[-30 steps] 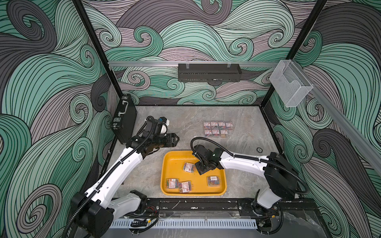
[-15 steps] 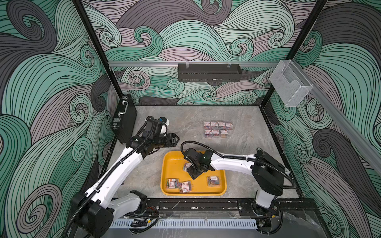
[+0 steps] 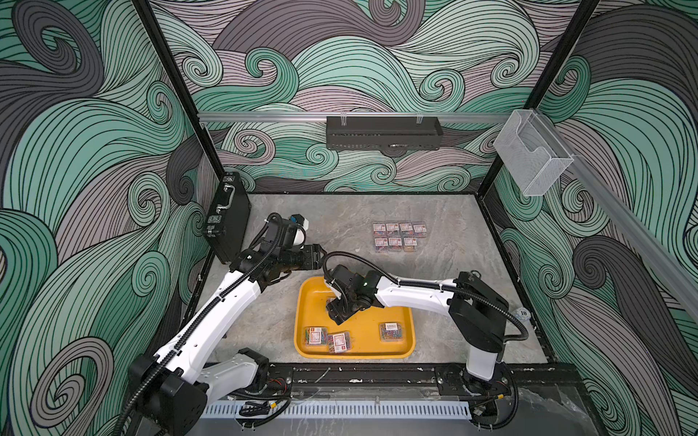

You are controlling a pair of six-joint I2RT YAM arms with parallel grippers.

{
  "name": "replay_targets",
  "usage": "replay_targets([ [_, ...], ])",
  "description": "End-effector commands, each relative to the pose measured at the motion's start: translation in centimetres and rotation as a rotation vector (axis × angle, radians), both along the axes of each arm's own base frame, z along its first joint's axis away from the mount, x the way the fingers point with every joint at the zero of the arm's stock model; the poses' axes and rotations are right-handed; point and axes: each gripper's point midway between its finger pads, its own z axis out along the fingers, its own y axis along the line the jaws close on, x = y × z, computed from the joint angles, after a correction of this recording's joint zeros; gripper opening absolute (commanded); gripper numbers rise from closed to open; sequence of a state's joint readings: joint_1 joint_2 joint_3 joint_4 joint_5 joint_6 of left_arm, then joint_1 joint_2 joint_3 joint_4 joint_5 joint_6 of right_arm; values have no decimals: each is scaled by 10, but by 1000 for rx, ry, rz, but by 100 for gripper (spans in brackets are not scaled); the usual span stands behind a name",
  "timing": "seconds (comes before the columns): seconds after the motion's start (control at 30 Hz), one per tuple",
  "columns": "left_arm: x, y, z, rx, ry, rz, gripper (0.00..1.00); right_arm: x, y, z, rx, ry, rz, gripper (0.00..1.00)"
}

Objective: Take the paper clips out of the storage box
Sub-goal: Pick up the boxed paper clips from the storage box.

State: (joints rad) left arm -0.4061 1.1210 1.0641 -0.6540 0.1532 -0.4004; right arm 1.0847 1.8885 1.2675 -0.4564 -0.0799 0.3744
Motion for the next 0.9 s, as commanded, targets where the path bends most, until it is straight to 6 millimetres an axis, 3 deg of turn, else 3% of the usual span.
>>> replay_targets([
  [0.0, -3, 19, 12, 41, -37, 69, 70, 3, 14, -2, 20, -6, 21, 77],
  [0.37, -6, 36, 20, 56, -99, 149, 71, 19, 33, -10, -2, -81, 5, 83],
  [0.43, -6, 38, 19, 59, -105, 155, 71, 21, 39, -9, -3, -100, 1, 87],
  [0.47, -6, 38, 19, 59, -106, 155, 71, 21, 40, -9, -9, -110, -2, 94],
  [0.57, -6, 40, 18, 65, -105, 160, 71, 25, 44, -9, -36, -144, -26, 97],
  [0.73, -7, 41, 17, 68, -105, 164, 71, 32, 40, -10, -97, -209, -91, 97],
  [0.87, -8, 42, 17, 71, -107, 165, 71, 38, 27, -7, -150, -275, -113, 96],
])
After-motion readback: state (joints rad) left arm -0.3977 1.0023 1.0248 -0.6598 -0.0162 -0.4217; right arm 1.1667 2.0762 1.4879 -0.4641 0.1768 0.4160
